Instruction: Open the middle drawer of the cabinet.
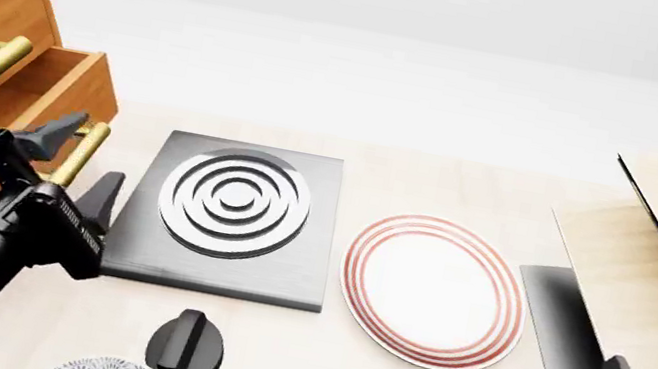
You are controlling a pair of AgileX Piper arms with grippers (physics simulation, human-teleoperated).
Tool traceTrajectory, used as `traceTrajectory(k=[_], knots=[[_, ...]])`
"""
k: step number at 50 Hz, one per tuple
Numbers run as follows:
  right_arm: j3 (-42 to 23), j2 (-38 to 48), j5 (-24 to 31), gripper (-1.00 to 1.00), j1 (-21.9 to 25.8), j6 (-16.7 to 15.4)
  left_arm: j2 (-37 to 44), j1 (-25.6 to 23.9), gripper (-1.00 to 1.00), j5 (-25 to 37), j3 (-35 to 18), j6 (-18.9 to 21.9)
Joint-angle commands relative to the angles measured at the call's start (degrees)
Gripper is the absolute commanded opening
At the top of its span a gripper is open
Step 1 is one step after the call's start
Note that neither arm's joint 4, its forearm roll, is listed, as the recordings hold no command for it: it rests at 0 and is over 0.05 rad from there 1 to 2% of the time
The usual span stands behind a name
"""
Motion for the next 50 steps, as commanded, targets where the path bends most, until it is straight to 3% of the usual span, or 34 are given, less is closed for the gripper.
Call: traceTrajectory(k=[1,3,4,6,9,10,15,16,25,31,33,34,43,45,50], knots=[[0.07,1.01,-1.18,1.0,0.09,0.1,-14.49,-1.94,1.0,19.27,-4.63,-10.11],[0.07,1.18,-1.35,1.0,0.06,0.13,-16.67,-1.94,1.0,22.12,-5.32,-11.52],[0.09,1.48,-1.63,1.0,0.04,0.15,-18.61,-2.57,1.0,27.81,-7.68,-14.99],[0.09,1.54,-1.71,1.0,-0.03,0.24,-19.79,-3.37,1.0,32.13,-9.35,-17.51],[0.06,0.92,-1.12,1.0,-0.03,0.25,-22.46,-2.7,1.0,34.15,-10.29,-18.3],[0.06,0.92,-1.12,1.0,-0.04,0.27,-22.74,-2.74,1.0,37.31,-12.19,-20.76],[0.12,1.78,-1.84,1.0,-0.11,0.29,-24.99,-2.16,1.0,39.44,-13.14,-21.92],[0.12,1.69,-1.72,1.0,-0.2,0.31,-24.63,-2.32,1.0,44.44,-16.6,-26.46],[0.12,0.97,-0.93,1.0,-0.4,0.19,-27.31,-0.1,1.0,55.28,-23.78,-36.11],[0.13,1.05,-0.98,1.0,-0.47,0.06,-27.02,-0.05,1.0,59.52,-26.77,-40.94],[0.14,1.0,-0.9,1.0,-0.53,0.03,-28.62,0.66,1.0,60.27,-26.47,-40.8],[0.13,0.77,-0.66,1.0,-0.58,0.03,-28.22,0.95,1.0,62.36,-27.88,-43.22],[0.11,-0.24,0.43,1.0,-0.76,-0.05,-28.22,2.81,1.0,63.55,-28.73,-46.28],[0.1,-0.52,0.78,1.0,-0.83,-0.1,-26.92,3.27,1.0,65.51,-29.73,-50.15],[0.1,-0.24,0.52,1.0,-0.88,-0.1,-26.28,3.74,1.0,66.11,-29.89,-51.36]])
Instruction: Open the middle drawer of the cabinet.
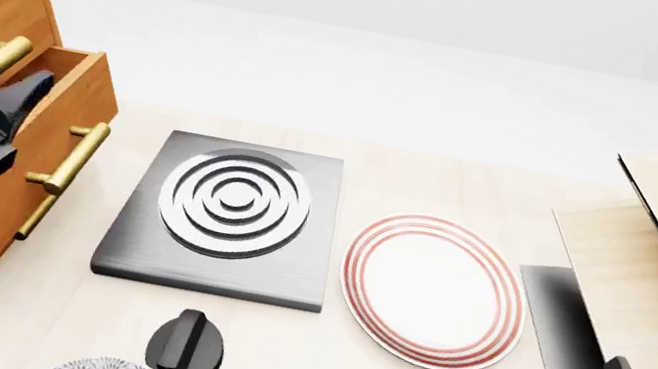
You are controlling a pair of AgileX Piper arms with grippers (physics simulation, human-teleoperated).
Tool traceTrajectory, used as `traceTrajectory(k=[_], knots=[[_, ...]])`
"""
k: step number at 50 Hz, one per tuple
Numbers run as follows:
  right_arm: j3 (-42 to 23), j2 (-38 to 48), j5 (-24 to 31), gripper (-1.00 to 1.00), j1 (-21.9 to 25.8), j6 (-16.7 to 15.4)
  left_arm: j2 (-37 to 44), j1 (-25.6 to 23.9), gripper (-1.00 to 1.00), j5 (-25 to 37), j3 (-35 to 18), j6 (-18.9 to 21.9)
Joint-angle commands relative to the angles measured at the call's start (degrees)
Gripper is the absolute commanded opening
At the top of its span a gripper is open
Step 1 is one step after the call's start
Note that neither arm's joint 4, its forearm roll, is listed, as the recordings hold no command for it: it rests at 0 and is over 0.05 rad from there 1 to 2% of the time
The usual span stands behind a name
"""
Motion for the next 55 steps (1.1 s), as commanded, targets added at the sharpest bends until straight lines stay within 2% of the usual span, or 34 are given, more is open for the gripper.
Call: traceTrajectory(k=[1,10,16,27,37,38,40,42,43,44,45,49,50,55], knots=[[0.01,-0.21,0.17,1.0,-0.11,-0.01,1.16,1.93,1.0,4.48,-2.47,-7.72],[0.04,0.52,-0.5,1.0,-0.44,0.1,0.52,2.19,1.0,8.58,-3.0,-11.82],[0.06,0.94,-0.83,1.0,-0.66,0.02,-0.48,3.95,1.0,9.91,-2.78,-12.85],[0.1,1.16,-0.91,1.0,-1.11,0.26,1.0,7.7,1.0,12.12,-3.04,-18.63],[0.08,0.1,0.13,1.0,-1.21,0.23,4.18,10.79,1.0,12.76,-3.25,-19.4],[0.08,0.02,0.22,1.0,-1.21,0.2,4.98,12.2,1.0,13.22,-3.26,-19.25],[0.08,-0.07,0.3,1.0,-1.19,0.13,6.42,11.79,1.0,13.1,-3.51,-20.88],[0.08,0.04,0.2,1.0,-1.19,0.15,6.79,13.75,1.0,12.79,-3.63,-20.39],[0.08,0.1,0.13,1.0,-1.21,0.16,8.74,17.42,1.0,13.29,-2.89,-15.87],[0.08,0.16,0.08,1.0,-1.2,0.21,7.91,14.59,1.0,12.8,-4.01,-20.41],[0.08,0.23,0.0,1.0,-1.22,0.16,7.94,15.43,1.0,13.7,-4.32,-19.28],[0.07,0.18,0.03,1.0,-1.2,0.16,7.36,15.88,1.0,15.89,-5.47,-20.13],[0.07,0.05,0.13,1.0,-1.22,0.2,8.1,16.77,1.0,16.31,-5.22,-19.08],[0.08,0.36,-0.18,1.0,-1.16,0.19,8.81,17.06,1.0,17.16,-5.81,-19.14]])
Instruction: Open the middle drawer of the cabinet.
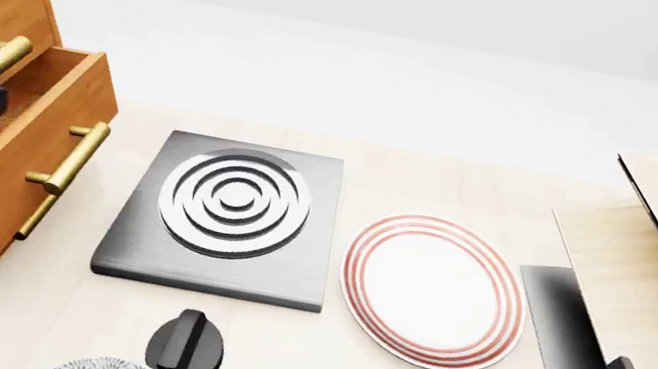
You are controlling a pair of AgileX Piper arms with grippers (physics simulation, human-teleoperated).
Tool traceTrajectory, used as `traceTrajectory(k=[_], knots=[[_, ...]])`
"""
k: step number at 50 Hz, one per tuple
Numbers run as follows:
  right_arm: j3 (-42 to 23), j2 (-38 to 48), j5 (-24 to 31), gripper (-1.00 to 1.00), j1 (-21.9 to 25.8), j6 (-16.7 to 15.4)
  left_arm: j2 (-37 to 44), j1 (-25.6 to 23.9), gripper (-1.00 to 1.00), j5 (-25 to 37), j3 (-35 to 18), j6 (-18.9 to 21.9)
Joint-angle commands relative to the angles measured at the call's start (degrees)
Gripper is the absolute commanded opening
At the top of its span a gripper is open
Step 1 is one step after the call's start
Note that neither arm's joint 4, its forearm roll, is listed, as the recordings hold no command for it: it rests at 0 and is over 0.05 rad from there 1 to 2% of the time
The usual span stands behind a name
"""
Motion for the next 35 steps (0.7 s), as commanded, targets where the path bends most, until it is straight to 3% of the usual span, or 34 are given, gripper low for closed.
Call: traceTrajectory(k=[1,19,35], knots=[[0.02,0.08,-0.27,1.0,0.08,0.12,1.76,3.12,1.0,2.53,-1.64,-0.74],[0.02,-0.17,-0.13,1.0,0.1,0.09,3.99,1.97,1.0,4.13,-3.8,-0.52],[0.03,1.19,-1.52,1.0,-0.22,0.27,8.39,0.26,1.0,0.52,-1.41,-1.17]])
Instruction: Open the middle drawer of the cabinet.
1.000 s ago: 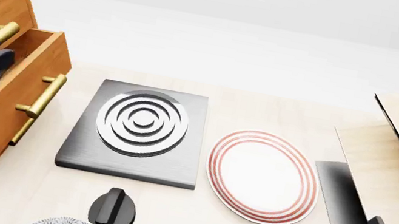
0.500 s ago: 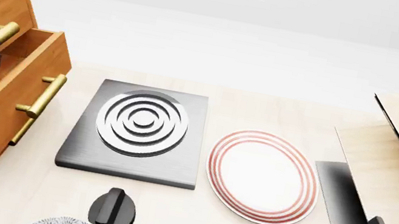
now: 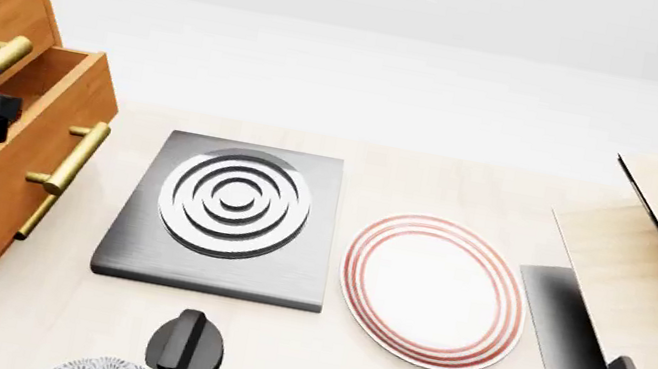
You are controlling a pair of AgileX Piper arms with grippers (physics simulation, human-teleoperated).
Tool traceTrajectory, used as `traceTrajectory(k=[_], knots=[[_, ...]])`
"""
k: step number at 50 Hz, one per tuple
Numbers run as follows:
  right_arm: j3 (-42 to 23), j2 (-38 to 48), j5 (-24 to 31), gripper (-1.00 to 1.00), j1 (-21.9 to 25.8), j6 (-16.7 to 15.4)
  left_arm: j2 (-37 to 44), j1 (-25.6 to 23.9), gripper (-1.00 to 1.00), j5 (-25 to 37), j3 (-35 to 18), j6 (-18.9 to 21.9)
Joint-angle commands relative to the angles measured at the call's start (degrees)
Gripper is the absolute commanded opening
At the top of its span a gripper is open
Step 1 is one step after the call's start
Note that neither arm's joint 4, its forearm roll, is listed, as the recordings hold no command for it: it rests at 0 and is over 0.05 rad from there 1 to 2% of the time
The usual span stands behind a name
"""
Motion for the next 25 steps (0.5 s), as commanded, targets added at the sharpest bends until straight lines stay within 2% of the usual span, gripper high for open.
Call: traceTrajectory(k=[1,14,25], knots=[[0.04,1.3,-1.49,1.0,0.01,0.22,2.09,-0.65,1.0,-1.51,1.09,-1.05],[0.07,3.42,-3.44,1.0,-0.01,0.3,3.58,-0.07,1.0,-3.5,3.77,-3.02],[0.05,1.18,-1.24,1.0,0.02,0.27,-0.11,1.59,1.0,-1.78,6.71,-4.39]])
